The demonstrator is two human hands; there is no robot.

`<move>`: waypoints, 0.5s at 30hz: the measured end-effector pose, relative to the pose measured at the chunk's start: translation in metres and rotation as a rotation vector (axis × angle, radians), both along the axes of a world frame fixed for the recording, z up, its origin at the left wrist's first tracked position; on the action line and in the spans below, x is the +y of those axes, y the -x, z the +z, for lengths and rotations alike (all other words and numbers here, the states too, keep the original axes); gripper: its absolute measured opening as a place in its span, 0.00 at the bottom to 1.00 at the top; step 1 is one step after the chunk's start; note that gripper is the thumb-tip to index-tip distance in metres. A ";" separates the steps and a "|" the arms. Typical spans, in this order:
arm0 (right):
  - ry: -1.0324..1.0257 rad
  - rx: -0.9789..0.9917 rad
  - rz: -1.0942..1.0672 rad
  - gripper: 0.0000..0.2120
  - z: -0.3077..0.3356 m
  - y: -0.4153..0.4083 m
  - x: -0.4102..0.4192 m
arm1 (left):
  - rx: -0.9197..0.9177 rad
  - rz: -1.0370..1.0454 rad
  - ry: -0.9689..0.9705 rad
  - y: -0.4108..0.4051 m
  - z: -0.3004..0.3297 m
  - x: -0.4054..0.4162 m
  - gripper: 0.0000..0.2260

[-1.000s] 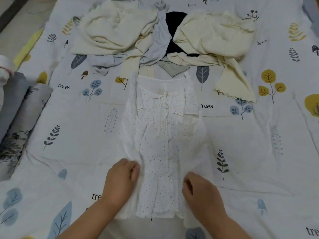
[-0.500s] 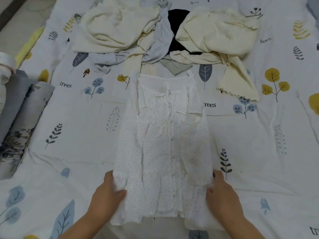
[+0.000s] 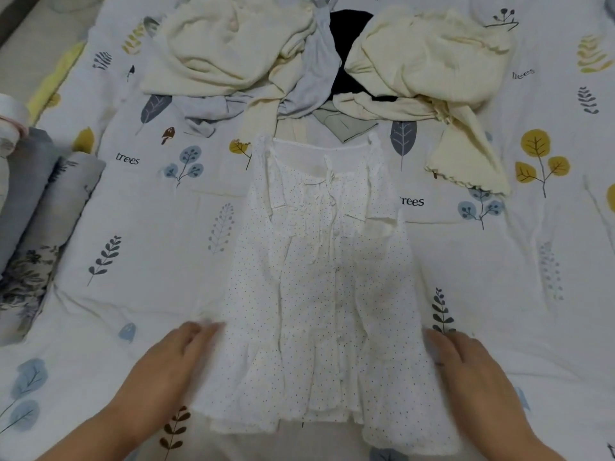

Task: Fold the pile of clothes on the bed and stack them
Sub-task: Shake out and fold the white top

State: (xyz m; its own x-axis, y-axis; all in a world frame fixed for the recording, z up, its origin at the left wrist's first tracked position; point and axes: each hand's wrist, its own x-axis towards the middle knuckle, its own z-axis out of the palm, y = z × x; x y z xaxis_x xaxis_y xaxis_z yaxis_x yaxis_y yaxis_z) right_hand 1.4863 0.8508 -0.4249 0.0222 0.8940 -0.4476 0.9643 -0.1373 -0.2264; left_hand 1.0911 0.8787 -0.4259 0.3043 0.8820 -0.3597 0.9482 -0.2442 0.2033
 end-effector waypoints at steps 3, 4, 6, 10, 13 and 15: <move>-0.184 -0.068 0.303 0.42 -0.013 -0.016 -0.001 | 0.029 -0.305 -0.077 0.002 -0.015 0.005 0.47; -0.237 -0.081 0.385 0.43 -0.014 -0.019 -0.001 | 0.033 -0.381 -0.068 0.002 -0.019 0.007 0.50; -0.312 -0.056 0.522 0.39 -0.013 -0.021 0.003 | 0.056 -0.467 -0.042 0.003 -0.024 0.010 0.51; -0.396 -0.011 0.727 0.29 -0.024 -0.021 0.004 | -0.023 -0.536 0.017 0.003 -0.021 0.015 0.29; -0.410 0.036 0.730 0.13 -0.030 -0.011 0.011 | -0.112 -0.529 -0.128 -0.010 -0.018 0.022 0.19; -0.394 0.065 0.648 0.19 -0.029 -0.003 0.019 | -0.235 -0.442 -0.134 -0.022 -0.012 0.029 0.19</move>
State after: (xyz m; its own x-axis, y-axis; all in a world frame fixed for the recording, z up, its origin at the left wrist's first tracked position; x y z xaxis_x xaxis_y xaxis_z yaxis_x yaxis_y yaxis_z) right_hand 1.4893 0.8698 -0.4538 -0.5769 0.8133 -0.0752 0.8077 0.5545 -0.2002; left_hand 1.1135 0.9074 -0.4377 0.7170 0.6850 -0.1295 0.6814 -0.6494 0.3377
